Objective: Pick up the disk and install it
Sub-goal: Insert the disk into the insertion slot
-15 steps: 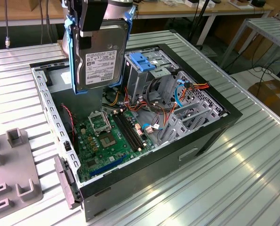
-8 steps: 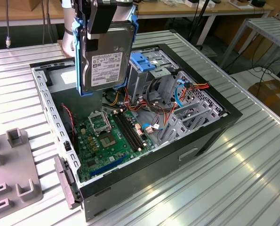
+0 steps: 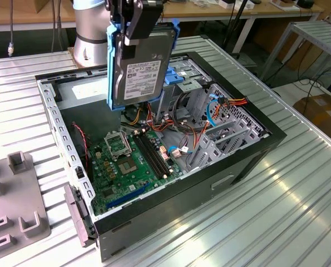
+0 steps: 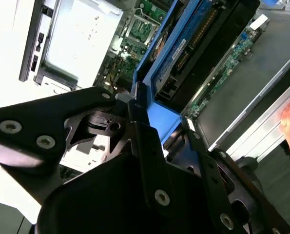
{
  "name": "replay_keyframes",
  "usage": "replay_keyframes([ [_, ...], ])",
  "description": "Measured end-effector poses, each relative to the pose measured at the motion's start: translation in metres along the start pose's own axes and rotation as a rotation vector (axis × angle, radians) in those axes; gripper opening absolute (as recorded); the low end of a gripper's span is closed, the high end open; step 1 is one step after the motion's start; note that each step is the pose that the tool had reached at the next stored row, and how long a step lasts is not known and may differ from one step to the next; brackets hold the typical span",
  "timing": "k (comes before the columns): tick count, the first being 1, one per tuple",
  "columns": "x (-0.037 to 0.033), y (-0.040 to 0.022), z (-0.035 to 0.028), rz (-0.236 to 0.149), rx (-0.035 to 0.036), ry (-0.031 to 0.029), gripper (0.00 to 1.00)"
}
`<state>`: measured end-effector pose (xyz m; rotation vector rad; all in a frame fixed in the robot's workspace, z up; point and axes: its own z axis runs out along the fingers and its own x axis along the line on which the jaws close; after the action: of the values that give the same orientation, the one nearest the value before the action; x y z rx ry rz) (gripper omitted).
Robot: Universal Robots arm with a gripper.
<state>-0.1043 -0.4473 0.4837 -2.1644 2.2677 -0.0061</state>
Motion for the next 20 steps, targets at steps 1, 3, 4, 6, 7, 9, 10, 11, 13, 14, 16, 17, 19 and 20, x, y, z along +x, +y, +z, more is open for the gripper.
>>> replay_keyframes([
  [1, -0.0002, -0.0034, 0.0001, 0.0, 0.0, 0.0, 0.37],
  [3, -0.0005, -0.01, 0.0004, 0.0, 0.0, 0.0001, 0.37],
  [4, -0.0006, -0.013, 0.0005, 0.0, 0.0, 0.0001, 0.37],
  [6, -0.0009, -0.0185, 0.0008, 0.0, -0.0001, 0.0001, 0.37],
  [7, -0.001, -0.0208, 0.0009, 0.0, 0.0, 0.0001, 0.37],
  [9, -0.0009, -0.0235, 0.0011, 0.0, 0.0, 0.0001, 0.37],
  [10, 0.0006, -0.0238, 0.001, 0.0, -0.0001, 0.0002, 0.37],
  [11, 0.0031, -0.024, 0.0011, 0.0, 0.0, 0.0001, 0.37],
  [13, 0.0078, -0.0243, 0.001, 0.0, 0.0, 0.0001, 0.37],
  [14, 0.014, -0.0247, 0.0011, 0.0, 0.0, 0.0001, 0.37],
  [16, 0.0205, -0.0252, 0.001, 0.0, -0.0001, 0.0002, 0.37],
  [17, 0.0245, -0.0255, 0.001, 0.0, -0.0001, 0.0001, 0.37],
  [19, 0.0316, -0.0262, 0.0012, 0.0, -0.0001, 0.0, 0.37],
  [20, 0.0344, -0.0265, 0.0011, 0.0, -0.0002, 0.0002, 0.37],
])
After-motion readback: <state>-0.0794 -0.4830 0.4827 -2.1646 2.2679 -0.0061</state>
